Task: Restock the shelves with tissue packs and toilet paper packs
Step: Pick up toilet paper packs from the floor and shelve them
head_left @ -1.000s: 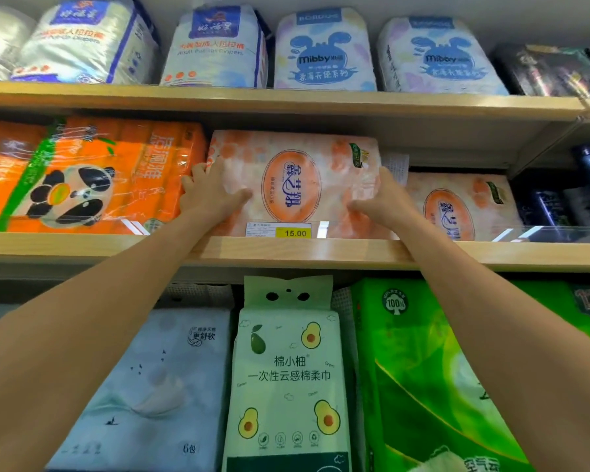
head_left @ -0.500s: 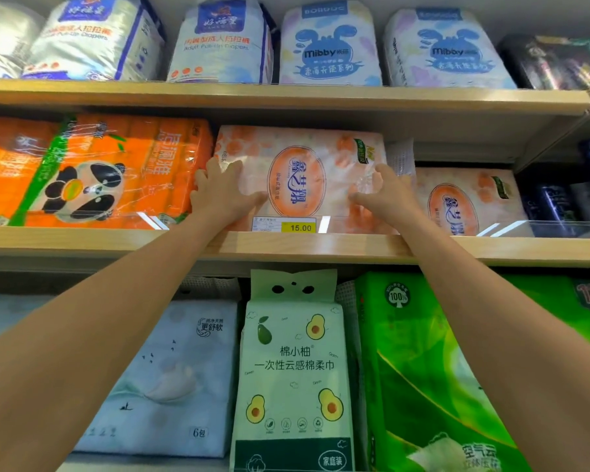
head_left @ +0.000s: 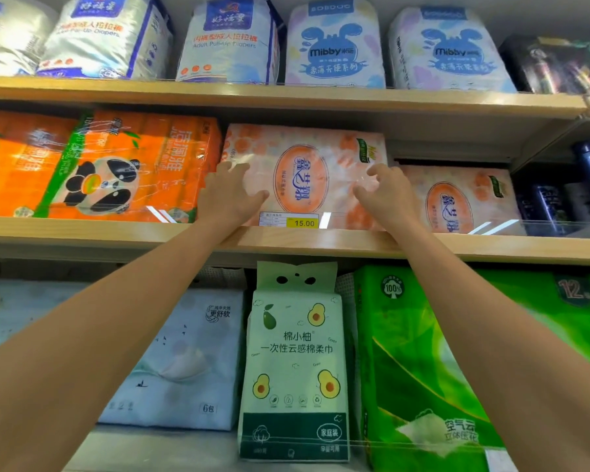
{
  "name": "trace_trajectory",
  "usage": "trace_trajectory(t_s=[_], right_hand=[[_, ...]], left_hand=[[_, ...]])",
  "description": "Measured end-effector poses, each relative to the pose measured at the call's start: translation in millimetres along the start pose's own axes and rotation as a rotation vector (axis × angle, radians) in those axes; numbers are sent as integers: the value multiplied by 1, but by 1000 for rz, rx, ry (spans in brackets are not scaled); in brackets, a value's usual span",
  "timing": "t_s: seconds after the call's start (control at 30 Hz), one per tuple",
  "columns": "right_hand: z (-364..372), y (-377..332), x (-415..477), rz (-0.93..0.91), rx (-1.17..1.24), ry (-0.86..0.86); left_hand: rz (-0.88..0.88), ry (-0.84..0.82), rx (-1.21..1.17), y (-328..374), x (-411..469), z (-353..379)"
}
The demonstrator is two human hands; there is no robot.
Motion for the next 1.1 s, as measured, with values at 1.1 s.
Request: trace_trajectory(t_s=[1.1], right_hand=[[-258,186,-460,213,-246,-713]], left_hand=[[61,-816,-379,295,-526,21]])
Point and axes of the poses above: each hand's wrist, its own x-axis towards the middle knuckle, its own z-axis out of the palm, y = z × x, the point moved 10 cm from there along x, towards the middle knuckle, and after that the axes turned 1 degree about -y, right-handed, at the moved point
